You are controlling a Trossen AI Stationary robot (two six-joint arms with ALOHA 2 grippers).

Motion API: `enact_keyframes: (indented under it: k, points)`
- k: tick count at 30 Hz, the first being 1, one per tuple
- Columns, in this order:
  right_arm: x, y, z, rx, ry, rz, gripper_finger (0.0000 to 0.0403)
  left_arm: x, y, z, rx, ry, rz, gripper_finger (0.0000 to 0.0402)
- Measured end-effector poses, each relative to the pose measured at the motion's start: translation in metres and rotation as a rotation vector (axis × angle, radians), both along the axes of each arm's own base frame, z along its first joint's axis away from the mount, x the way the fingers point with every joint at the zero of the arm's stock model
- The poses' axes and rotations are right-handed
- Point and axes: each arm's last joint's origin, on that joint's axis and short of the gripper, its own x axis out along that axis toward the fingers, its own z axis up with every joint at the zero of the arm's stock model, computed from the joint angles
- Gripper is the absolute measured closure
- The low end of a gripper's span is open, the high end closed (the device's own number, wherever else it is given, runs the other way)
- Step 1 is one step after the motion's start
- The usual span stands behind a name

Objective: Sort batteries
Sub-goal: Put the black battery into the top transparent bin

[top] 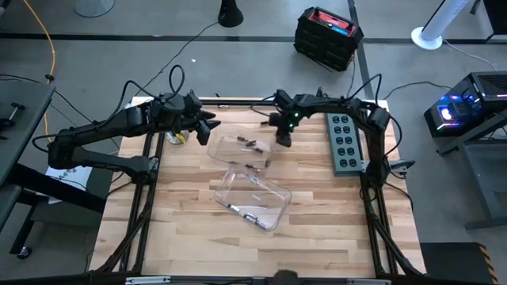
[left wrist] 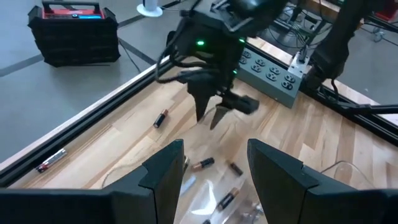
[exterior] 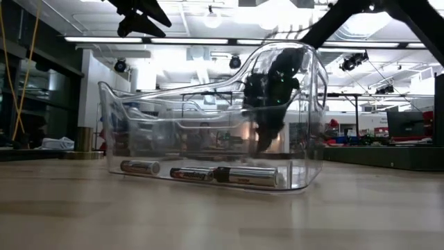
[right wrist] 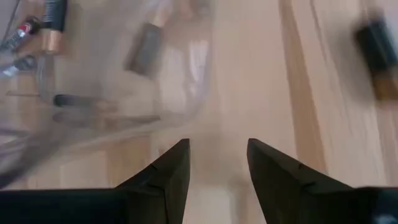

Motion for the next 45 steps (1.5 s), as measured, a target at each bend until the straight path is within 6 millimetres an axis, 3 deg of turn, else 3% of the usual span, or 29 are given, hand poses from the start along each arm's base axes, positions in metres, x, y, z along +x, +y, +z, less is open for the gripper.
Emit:
enact_keyframes:
  k: [5, 9, 11, 15, 20, 25, 29, 36, 39, 45]
  points:
    - [0.031, 0.024, 0.013, -0.098, -0.124, 0.055, 0.025, 0.0, 0.0, 0.0, 0.006, 0.003, -0.003, 0.0229]
    - [0.052, 0.032, 0.024, -0.317, -0.194, 0.075, 0.025, 0.0, 0.0, 0.0, 0.007, 0.004, -0.003, 0.0229]
    - [0.054, 0.025, 0.03, -0.373, -0.209, 0.047, 0.025, 0.0, 0.0, 0.0, 0.007, 0.004, -0.003, 0.0229]
    - [0.039, -0.013, 0.037, -0.356, -0.22, -0.097, 0.025, 0.0, 0.0, -0.001, 0.003, 0.008, -0.008, 0.0229]
    - [0.023, -0.053, 0.027, -0.264, -0.198, -0.177, 0.025, 0.0, 0.0, -0.001, 0.002, 0.011, -0.009, 0.0229]
    - [0.039, -0.047, 0.006, -0.248, -0.102, -0.002, 0.025, 0.0, 0.0, -0.001, 0.001, 0.011, -0.011, 0.0229]
    - [0.054, -0.055, -0.005, -0.286, -0.076, -0.002, 0.025, 0.0, 0.0, -0.001, -0.002, 0.012, -0.009, 0.0229]
    - [0.054, -0.066, -0.004, -0.323, -0.043, 0.028, 0.025, -0.001, -0.001, -0.002, -0.024, 0.017, 0.002, 0.0229]
    - [0.048, -0.066, -0.015, -0.289, 0.022, 0.045, 0.0252, -0.001, -0.001, -0.002, -0.024, 0.018, 0.002, 0.0229]
    - [0.042, -0.064, -0.028, -0.241, 0.122, 0.05, 0.0318, -0.001, 0.0, -0.002, -0.007, 0.024, 0.002, 0.0229]
